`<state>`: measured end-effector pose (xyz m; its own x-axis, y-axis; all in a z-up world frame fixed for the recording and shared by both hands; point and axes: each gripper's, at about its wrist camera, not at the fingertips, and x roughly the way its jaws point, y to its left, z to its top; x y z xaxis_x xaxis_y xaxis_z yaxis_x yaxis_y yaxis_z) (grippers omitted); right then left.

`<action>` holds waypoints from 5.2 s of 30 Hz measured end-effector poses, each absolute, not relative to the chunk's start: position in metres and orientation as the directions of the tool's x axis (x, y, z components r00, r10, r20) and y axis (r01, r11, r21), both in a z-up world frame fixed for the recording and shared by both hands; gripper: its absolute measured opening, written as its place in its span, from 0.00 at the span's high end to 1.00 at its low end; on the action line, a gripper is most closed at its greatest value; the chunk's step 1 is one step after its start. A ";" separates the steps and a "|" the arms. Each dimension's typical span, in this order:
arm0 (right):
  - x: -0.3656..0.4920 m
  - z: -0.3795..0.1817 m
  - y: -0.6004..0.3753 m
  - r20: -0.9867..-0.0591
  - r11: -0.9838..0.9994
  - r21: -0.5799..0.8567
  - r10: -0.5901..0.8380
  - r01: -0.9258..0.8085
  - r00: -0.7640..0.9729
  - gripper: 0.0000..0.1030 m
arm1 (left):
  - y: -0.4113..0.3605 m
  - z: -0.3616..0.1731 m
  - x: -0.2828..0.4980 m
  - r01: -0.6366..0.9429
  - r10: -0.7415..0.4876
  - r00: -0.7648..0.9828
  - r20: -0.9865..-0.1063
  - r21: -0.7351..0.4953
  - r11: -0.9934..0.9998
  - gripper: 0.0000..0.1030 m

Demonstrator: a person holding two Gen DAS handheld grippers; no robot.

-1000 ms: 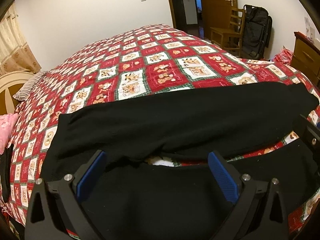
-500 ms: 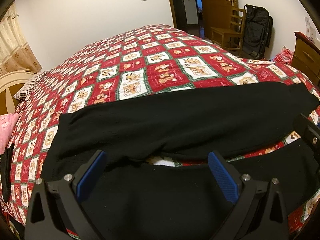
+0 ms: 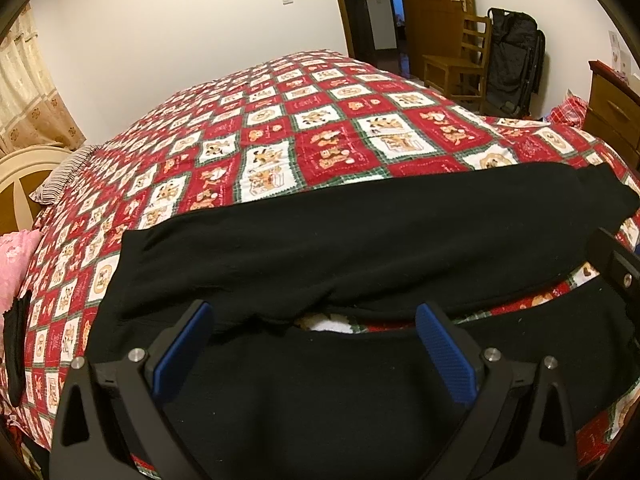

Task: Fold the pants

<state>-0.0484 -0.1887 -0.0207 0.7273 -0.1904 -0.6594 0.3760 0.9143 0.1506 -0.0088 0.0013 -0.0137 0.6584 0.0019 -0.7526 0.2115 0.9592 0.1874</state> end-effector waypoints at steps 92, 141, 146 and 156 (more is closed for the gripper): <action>0.173 -0.085 -0.095 -0.824 0.937 0.024 0.217 -0.349 0.524 0.95 | 0.128 -0.055 0.122 -0.064 0.165 0.532 -0.831 0.155 0.986 0.00; 0.031 -0.020 -0.073 -0.639 0.891 -0.105 0.279 -0.441 0.717 0.95 | 0.194 -0.035 0.134 -0.133 -0.270 0.560 -0.784 -0.406 0.904 0.90; -0.003 -0.020 -0.062 -0.629 0.867 -0.148 0.289 -0.476 0.722 0.95 | 0.200 -0.015 0.102 -0.100 -0.253 0.615 -0.746 -0.392 0.914 0.90; -0.068 -0.029 -0.046 -0.636 0.836 -0.159 0.320 -0.525 0.702 0.98 | 0.211 -0.012 0.034 -0.097 -0.234 0.675 -0.700 -0.398 0.912 0.90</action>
<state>-0.0676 -0.0456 -0.0286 0.7019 0.3198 -0.6364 -0.5250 0.8361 -0.1589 0.0344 0.2107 -0.0119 0.6751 -0.2337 -0.6997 -0.0969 0.9122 -0.3982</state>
